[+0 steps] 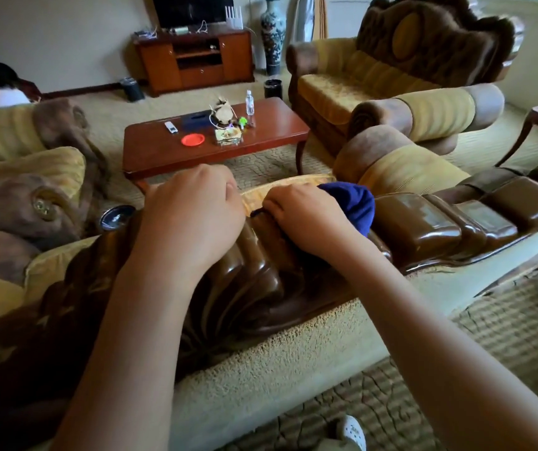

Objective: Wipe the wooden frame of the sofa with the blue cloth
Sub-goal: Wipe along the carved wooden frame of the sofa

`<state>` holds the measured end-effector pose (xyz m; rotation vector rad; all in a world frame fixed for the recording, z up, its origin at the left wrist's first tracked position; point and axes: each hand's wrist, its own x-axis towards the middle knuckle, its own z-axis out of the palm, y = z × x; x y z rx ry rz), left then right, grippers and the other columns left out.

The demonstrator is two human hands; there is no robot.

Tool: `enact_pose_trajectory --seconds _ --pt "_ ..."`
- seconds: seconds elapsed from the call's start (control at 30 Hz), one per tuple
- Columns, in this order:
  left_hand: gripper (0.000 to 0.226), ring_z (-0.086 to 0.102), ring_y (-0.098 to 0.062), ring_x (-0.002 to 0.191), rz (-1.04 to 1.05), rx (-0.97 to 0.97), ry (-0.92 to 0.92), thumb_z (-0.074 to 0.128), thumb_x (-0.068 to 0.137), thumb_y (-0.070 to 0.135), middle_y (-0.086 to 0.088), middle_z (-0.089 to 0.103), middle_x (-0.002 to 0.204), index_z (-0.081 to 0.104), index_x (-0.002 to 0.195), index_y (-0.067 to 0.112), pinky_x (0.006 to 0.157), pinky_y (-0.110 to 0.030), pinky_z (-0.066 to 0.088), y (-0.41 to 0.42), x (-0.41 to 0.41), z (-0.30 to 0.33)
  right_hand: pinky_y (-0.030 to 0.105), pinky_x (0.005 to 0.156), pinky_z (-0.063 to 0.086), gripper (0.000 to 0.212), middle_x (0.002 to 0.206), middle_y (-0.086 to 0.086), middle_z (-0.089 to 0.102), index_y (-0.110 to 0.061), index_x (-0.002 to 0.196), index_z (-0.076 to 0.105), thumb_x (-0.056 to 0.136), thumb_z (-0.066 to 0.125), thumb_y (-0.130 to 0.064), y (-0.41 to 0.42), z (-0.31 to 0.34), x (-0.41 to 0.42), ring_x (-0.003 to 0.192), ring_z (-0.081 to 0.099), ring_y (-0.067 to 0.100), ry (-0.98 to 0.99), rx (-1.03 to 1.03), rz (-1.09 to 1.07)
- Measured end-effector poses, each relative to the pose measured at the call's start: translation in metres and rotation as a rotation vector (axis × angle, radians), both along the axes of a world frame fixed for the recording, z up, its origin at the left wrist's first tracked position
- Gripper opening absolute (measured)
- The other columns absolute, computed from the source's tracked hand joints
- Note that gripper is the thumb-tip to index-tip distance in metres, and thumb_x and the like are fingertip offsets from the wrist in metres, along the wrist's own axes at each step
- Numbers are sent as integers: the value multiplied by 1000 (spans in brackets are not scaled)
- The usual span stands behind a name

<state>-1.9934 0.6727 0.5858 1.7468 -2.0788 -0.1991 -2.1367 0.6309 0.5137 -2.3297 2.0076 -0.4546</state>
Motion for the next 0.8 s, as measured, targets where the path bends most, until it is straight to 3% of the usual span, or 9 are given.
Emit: enact_pose_trajectory --seconds 0.1,0.17,0.2,0.33,0.43,0.5,0.57,0.8 --pt "23 50 -17 86 17 -43 83 44 94 17 1 63 95 67 97 19 91 -43 44 0 1 1 40 83 46 22 100 5 71 -13 107 66 91 52 -18 40 -8 -2 94 64 26 -356 -263 28" --pt "22 54 -20 87 38 -101 159 46 92 14 1 63 93 66 100 20 90 -41 45 2 1 2 22 84 48 23 99 -7 70 -12 105 70 84 61 -10 67 -5 4 92 65 8 -710 -400 89" --pt "23 57 -22 91 46 -133 193 47 91 12 0 64 96 65 104 20 91 -42 45 3 1 3 15 85 48 24 98 -10 69 -11 104 72 82 65 -6 77 -4 8 93 64 2 -784 -451 131" --pt "32 60 -20 101 80 -246 339 46 87 9 1 66 105 63 112 18 94 -46 45 7 -2 5 11 84 47 22 96 -6 71 -8 102 73 81 67 -5 83 4 19 93 64 2 -759 -486 258" --pt "36 61 -18 98 95 -323 430 41 83 10 1 67 103 64 110 15 90 -44 49 10 -1 7 18 88 47 23 105 -2 72 -13 109 72 87 63 -13 53 18 19 98 64 4 -709 -278 255" --pt "33 61 -18 99 115 -328 445 42 85 9 0 67 104 64 109 15 88 -43 50 9 1 7 25 91 45 24 110 -1 71 -16 113 70 90 60 -16 27 24 23 103 63 12 -556 -130 214" --pt "31 61 -19 101 123 -304 439 44 86 8 0 67 106 64 108 16 90 -44 50 6 3 8 22 90 42 24 110 -2 70 -18 112 70 91 58 -16 15 25 25 104 62 13 -476 -48 203" --pt "30 59 -22 104 112 -192 375 45 87 6 -1 67 110 66 105 20 94 -44 45 5 3 9 19 93 46 19 99 -4 71 -10 98 73 80 71 -6 56 13 3 98 65 2 -894 -139 362"
